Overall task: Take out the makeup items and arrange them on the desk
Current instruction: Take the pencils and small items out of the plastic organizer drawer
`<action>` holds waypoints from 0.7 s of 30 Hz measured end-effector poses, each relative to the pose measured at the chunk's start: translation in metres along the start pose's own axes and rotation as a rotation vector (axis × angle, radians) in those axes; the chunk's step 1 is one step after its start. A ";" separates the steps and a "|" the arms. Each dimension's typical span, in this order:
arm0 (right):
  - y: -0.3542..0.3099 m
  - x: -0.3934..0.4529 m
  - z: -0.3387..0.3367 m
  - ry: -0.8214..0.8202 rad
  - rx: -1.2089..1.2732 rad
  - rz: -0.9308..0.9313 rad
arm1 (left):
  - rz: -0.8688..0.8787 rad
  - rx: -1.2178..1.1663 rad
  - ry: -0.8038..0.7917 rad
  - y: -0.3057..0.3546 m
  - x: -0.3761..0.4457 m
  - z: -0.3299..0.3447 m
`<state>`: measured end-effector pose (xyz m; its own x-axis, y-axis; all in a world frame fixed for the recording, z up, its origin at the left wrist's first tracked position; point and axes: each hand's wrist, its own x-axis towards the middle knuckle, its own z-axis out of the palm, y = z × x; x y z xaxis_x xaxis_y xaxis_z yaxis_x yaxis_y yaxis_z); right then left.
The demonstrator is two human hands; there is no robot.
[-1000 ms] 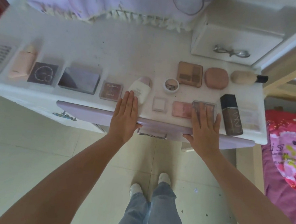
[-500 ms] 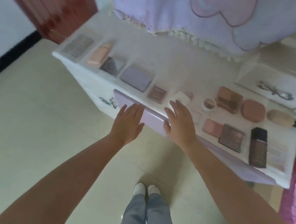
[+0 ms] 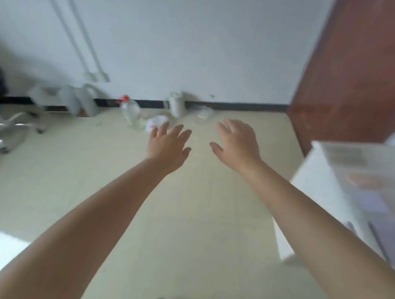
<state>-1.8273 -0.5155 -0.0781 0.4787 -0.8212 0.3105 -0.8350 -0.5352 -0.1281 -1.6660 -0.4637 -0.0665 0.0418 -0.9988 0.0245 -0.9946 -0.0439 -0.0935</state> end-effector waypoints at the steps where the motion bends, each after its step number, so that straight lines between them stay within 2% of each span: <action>1: -0.030 0.023 -0.001 0.003 0.045 -0.070 | -0.069 0.006 0.018 -0.031 -0.007 -0.008; 6: -0.188 0.119 -0.003 -0.026 0.149 -0.352 | -0.439 -0.013 0.095 -0.178 -0.046 -0.041; 9: -0.281 0.164 -0.001 -0.026 0.171 -0.469 | -0.600 0.024 0.139 -0.265 -0.075 -0.057; 15: -0.459 0.240 0.004 -0.095 0.169 -0.620 | -0.825 0.111 0.221 -0.428 -0.137 -0.090; 21: -0.591 0.318 0.007 -0.090 0.202 -0.744 | -1.019 0.122 0.240 -0.561 -0.152 -0.112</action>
<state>-1.1800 -0.4620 0.0897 0.9215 -0.2401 0.3054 -0.2237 -0.9707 -0.0883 -1.1254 -0.2854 0.0942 0.8200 -0.4586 0.3426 -0.4827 -0.8756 -0.0168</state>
